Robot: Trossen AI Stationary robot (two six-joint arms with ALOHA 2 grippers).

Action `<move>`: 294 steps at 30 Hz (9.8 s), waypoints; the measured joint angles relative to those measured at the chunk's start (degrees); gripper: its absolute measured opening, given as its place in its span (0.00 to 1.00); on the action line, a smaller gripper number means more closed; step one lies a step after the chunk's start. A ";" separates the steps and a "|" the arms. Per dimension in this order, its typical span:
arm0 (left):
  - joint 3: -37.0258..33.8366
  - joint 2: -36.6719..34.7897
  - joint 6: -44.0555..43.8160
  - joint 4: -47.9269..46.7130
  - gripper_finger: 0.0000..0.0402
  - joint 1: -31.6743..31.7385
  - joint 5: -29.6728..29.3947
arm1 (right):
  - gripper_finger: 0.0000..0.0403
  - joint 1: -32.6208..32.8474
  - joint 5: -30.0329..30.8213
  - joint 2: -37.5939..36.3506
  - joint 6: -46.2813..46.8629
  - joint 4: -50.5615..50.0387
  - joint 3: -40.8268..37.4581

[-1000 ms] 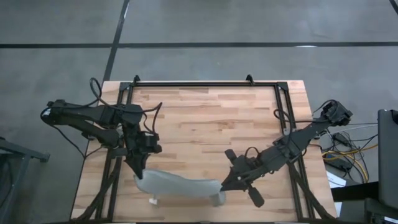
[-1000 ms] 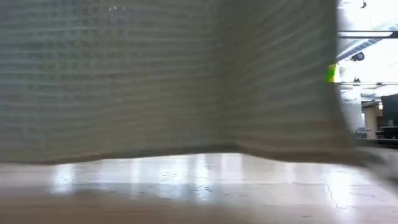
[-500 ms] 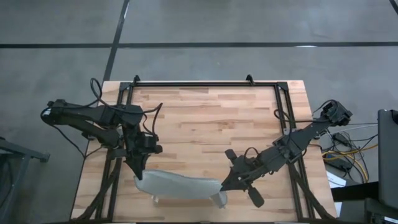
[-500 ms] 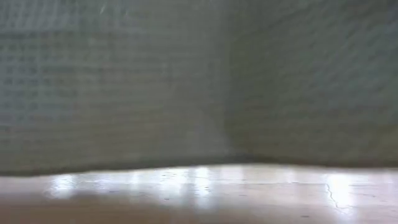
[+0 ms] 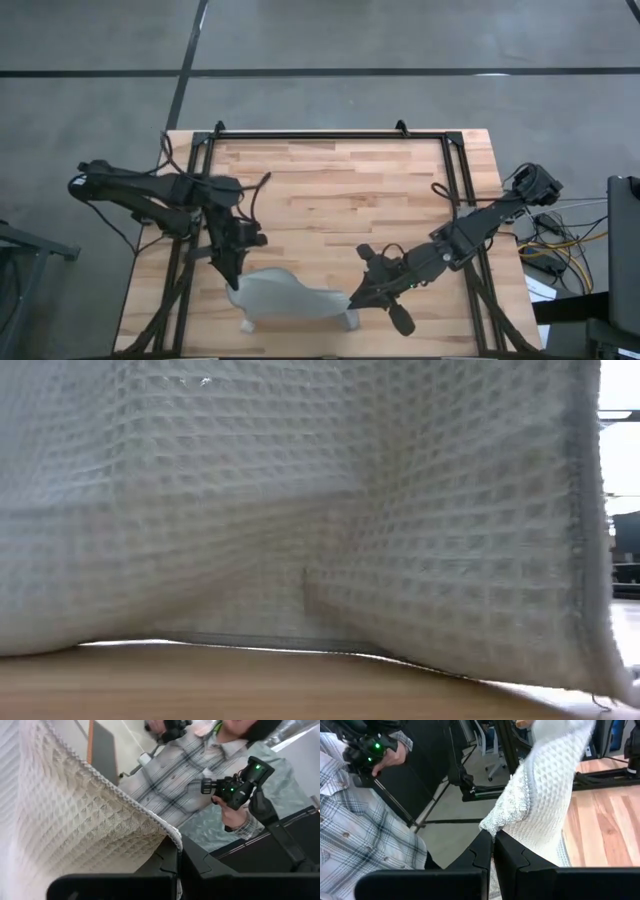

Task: Fold microfiber towels
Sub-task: Prepare the microfiber cloth on the table

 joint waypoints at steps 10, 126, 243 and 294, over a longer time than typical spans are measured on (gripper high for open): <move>-10.61 -0.09 -5.23 9.50 0.00 0.00 -1.44 | 0.02 -0.24 0.49 1.25 0.04 -0.02 -0.22; -14.80 4.72 20.95 -28.81 0.00 23.15 -68.17 | 0.02 -31.93 15.05 5.38 2.27 -22.81 -8.05; -14.73 5.66 4.07 -18.52 0.32 1.38 -58.18 | 0.17 -19.81 0.61 5.33 32.86 -11.60 -21.40; -30.02 6.36 7.16 -1.76 0.32 1.55 -63.28 | 0.17 0.63 3.61 25.96 59.84 -32.91 0.68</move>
